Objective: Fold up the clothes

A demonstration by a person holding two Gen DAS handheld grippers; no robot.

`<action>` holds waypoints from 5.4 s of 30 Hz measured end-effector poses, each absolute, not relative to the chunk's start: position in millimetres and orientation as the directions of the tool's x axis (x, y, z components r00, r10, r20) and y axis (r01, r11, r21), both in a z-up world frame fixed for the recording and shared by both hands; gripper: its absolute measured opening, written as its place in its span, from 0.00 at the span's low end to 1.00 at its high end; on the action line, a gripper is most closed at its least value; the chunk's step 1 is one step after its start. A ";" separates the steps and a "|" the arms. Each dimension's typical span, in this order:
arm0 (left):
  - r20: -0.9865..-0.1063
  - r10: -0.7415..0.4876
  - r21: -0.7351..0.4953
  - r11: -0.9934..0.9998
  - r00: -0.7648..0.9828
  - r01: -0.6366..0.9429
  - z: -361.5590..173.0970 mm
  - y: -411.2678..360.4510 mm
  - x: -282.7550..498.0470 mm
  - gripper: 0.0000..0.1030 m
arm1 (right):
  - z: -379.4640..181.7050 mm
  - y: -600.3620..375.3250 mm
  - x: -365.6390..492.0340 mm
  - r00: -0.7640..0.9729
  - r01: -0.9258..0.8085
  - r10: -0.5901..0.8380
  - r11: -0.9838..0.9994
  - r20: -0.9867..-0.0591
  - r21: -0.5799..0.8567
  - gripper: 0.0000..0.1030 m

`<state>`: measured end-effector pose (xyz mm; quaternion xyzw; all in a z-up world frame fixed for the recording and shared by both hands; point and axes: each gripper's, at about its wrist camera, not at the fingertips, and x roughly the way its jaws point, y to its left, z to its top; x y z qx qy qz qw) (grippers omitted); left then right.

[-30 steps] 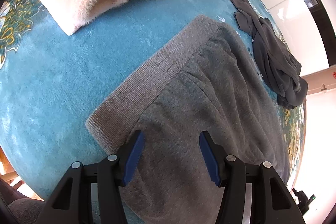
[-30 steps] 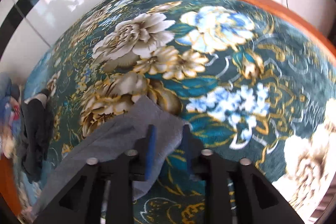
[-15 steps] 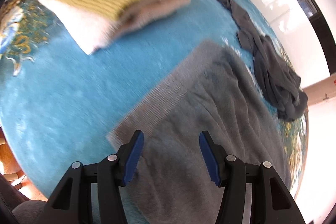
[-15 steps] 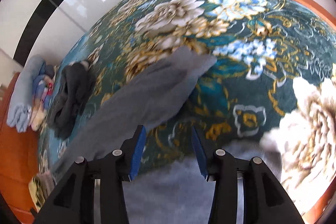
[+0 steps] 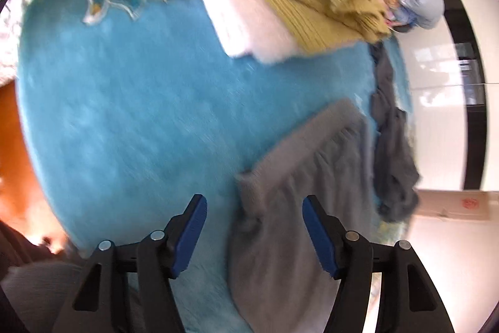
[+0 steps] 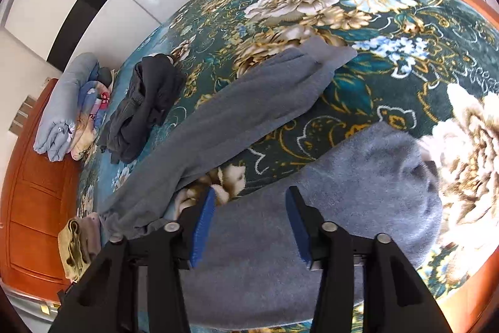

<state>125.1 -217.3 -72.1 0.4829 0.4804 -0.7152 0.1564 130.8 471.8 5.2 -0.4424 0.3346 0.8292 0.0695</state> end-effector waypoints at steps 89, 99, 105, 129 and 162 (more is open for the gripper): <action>-0.805 0.383 -0.589 -0.605 -0.454 0.535 -40.6 -154.9 -92.2 0.53 | 21.9 568.2 -49.8 -0.669 -0.555 -0.107 -0.586 -0.736 0.590 0.36; -0.948 0.226 -0.313 -0.798 -0.226 0.514 -68.3 -152.0 -42.9 0.58 | -10.3 576.4 14.2 -0.680 -0.516 -0.134 -0.612 -0.721 0.600 0.45; -0.901 0.365 -0.423 -0.623 -0.234 0.658 -113.0 -152.2 -27.1 0.58 | -57.8 584.8 37.3 -0.673 -0.563 -0.204 -0.482 -0.711 0.671 0.45; -0.802 0.431 -0.584 -0.417 -0.414 0.696 -129.6 -135.5 -21.1 0.74 | -46.7 514.4 -17.0 -0.654 -0.473 -0.187 -0.656 -0.733 0.589 0.07; -0.911 -0.041 -0.255 -0.724 -0.410 0.641 -77.0 -138.1 -28.1 0.20 | -66.7 539.9 -12.5 -0.601 -0.517 -0.184 -0.653 -0.778 0.553 0.42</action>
